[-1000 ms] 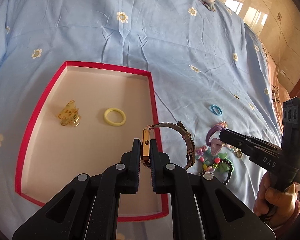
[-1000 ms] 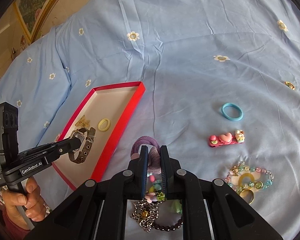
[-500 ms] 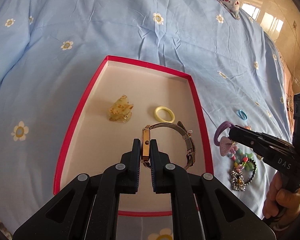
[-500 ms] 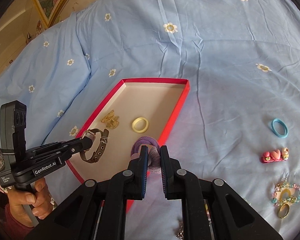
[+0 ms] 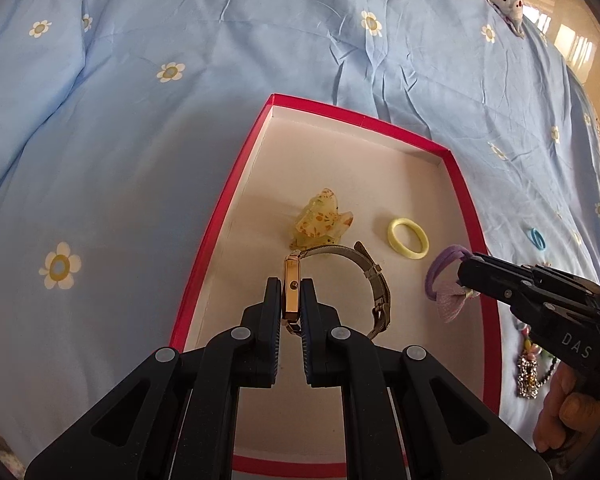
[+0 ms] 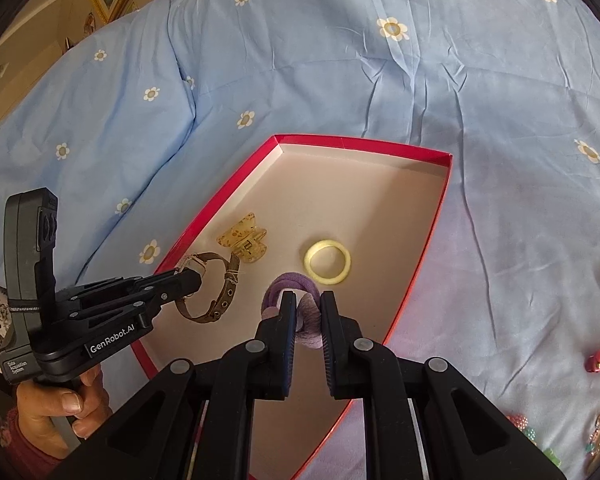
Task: Organize jewelry
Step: 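Open the left tool to drop the watch while the right tool releases the purple bow in the box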
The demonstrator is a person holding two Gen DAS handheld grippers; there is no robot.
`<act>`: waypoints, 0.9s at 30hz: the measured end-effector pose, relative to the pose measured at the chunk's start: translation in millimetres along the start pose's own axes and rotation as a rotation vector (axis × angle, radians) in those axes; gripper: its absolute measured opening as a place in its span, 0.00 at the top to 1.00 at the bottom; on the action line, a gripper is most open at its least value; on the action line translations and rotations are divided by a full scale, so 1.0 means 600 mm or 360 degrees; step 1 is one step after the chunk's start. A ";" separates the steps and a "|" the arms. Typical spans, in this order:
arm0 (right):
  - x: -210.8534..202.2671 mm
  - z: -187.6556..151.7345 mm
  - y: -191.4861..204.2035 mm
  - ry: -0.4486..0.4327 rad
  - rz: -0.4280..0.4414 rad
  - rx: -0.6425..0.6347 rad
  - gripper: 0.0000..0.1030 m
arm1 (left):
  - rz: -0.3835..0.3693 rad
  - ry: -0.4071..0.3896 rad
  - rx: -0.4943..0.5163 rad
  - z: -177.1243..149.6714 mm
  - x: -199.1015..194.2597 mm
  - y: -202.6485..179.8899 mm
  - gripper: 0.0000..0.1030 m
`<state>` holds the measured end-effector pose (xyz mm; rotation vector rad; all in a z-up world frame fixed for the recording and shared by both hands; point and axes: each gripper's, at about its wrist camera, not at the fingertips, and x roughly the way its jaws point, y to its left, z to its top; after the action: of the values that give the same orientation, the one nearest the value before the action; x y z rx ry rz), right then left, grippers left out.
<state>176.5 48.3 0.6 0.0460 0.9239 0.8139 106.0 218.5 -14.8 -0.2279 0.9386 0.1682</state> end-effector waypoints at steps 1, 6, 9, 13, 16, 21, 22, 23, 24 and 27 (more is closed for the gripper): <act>0.007 0.002 -0.001 0.0012 -0.0007 0.0000 0.88 | 0.0010 0.0002 0.0005 0.001 0.003 -0.001 0.93; 0.034 0.006 -0.002 0.0063 -0.0038 -0.0015 0.88 | 0.0034 0.0026 0.0030 0.002 0.015 -0.006 0.92; 0.043 0.008 -0.002 0.0083 -0.0051 -0.0023 0.86 | 0.0048 0.0043 0.0032 0.001 0.023 -0.009 0.91; 0.045 0.010 -0.004 0.0089 -0.0049 -0.0013 0.84 | 0.0064 0.0043 0.0040 0.001 0.027 -0.012 0.91; 0.044 0.012 -0.006 0.0089 -0.0037 -0.0010 0.82 | 0.0083 0.0035 0.0058 0.000 0.027 -0.015 0.91; 0.040 0.010 -0.007 0.0084 -0.0017 -0.0002 0.75 | 0.0083 0.0041 0.0058 -0.002 0.025 -0.015 0.86; 0.039 0.009 -0.007 0.0081 -0.0017 0.0002 0.74 | 0.0085 0.0038 0.0060 -0.002 0.023 -0.015 0.83; 0.037 0.009 -0.008 0.0077 -0.0018 0.0006 0.74 | 0.0090 0.0034 0.0059 -0.003 0.020 -0.015 0.80; 0.035 0.009 -0.009 0.0072 -0.0016 0.0011 0.73 | 0.0093 0.0027 0.0056 -0.003 0.016 -0.014 0.76; 0.023 0.010 -0.010 0.0048 -0.0009 0.0025 0.72 | 0.0094 0.0000 0.0045 -0.003 0.002 -0.013 0.73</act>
<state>189.1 54.6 -7.3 0.0446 0.9584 0.8039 107.0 210.6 -15.9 -0.1740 0.9478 0.2092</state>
